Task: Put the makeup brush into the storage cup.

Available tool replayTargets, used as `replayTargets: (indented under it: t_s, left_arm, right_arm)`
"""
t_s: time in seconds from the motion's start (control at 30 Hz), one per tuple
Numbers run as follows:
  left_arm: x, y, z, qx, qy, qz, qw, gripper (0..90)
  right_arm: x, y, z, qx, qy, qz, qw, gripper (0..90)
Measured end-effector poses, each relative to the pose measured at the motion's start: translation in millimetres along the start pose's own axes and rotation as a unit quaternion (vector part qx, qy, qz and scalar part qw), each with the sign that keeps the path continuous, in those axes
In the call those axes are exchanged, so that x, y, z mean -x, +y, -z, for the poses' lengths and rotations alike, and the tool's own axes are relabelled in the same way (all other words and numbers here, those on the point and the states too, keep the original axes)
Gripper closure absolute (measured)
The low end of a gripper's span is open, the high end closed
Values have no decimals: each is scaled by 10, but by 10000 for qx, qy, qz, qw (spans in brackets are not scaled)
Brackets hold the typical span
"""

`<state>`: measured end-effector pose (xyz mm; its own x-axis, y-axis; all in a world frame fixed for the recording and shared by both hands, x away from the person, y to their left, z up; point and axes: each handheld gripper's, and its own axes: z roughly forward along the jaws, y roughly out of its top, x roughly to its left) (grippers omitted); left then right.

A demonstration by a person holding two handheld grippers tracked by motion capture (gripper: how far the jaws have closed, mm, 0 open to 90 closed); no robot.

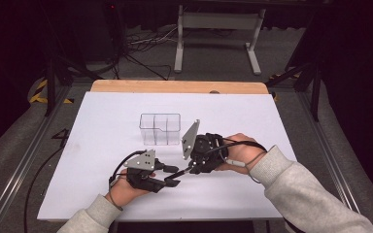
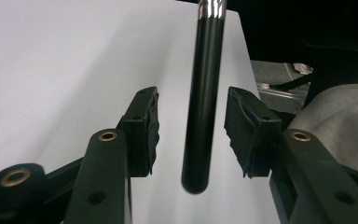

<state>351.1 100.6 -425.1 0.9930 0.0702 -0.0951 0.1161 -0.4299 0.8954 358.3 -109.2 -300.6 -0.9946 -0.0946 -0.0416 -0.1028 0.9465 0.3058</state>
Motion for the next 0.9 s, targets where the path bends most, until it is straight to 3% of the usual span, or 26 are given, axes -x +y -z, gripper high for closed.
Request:
replayTargets:
  t_s: [0.33, 0.47, 0.57, 0.73, 0.8, 0.9]
  left_arm:
    - [24, -6, -79, -417, -205, -95, 9989, 690]
    - [34, -13, -88, -534, -135, -171, 9983, 774]
    - [35, -20, -96, -550, -108, -274, 9981, 779]
    - [39, -52, -75, -322, -29, -291, 9991, 785]
    - [32, -67, -61, -208, 38, -312, 9993, 786]
    - [19, -93, -37, 10, 140, -273, 9995, 786]
  right_arm:
    - [-11, 69, -74, -405, 79, 175, 9990, 768]
    - [-23, 81, -102, -458, 128, 228, 9986, 767]
    - [-20, 92, -107, -516, 154, 256, 9982, 766]
    - [-14, 53, -83, -247, 83, 223, 9994, 751]
    - [-5, 1, -49, 197, -19, 104, 9998, 631]
    - [16, -90, -23, 714, -113, -112, 9973, 595]
